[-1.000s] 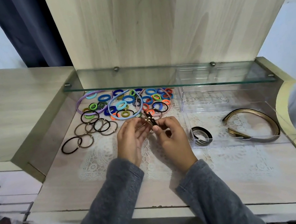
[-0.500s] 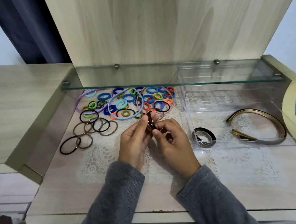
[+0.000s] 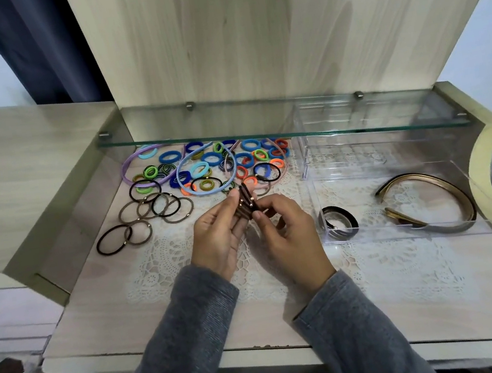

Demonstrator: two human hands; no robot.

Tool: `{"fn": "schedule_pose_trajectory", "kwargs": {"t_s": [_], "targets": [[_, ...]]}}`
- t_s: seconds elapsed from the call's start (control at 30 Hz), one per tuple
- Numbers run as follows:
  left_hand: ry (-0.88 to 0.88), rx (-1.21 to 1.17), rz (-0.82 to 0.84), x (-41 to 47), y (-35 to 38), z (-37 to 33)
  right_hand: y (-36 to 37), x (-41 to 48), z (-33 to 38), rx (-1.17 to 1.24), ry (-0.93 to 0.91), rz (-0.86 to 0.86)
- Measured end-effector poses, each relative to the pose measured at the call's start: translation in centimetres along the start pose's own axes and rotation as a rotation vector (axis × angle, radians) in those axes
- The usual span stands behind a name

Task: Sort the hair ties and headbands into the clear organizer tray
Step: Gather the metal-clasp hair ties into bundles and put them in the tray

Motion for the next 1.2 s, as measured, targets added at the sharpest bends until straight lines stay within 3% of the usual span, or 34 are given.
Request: {"fn": "schedule_pose_trajectory", "kwargs": {"t_s": [0.17, 0.57, 0.8, 1.0, 1.2], "targets": [[0.020, 0.005, -0.050, 0.3, -0.6, 0.1, -0.3, 0.1, 0.2, -0.024, 0.010, -0.001], [0.010, 0.016, 0.023, -0.2, 0.0, -0.2, -0.3, 0.3, 0.4, -0.087, -0.050, 0.037], [-0.009, 0.037, -0.052, 0.2, -0.6, 0.2, -1.2, 0.4, 0.8, -0.164, -0.082, -0.033], [0.014, 0.106, 0.015, -0.2, 0.1, 0.0, -0.8, 0.5, 1.0, -0.160, -0.124, 0.006], [0.047, 0.086, -0.051, -0.4, -0.3, -0.3, -1.0, 0.5, 1.1, -0.164, -0.126, -0.003]]}}
Point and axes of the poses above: each hand's wrist, its own x-axis towards the middle knuckle, its own y-axis out of the palm, z = x × y, the point moved 8 cm from there along x, towards the middle knuckle, and after that the axes turned 15 degrees about -y, right-handed, at the moved point
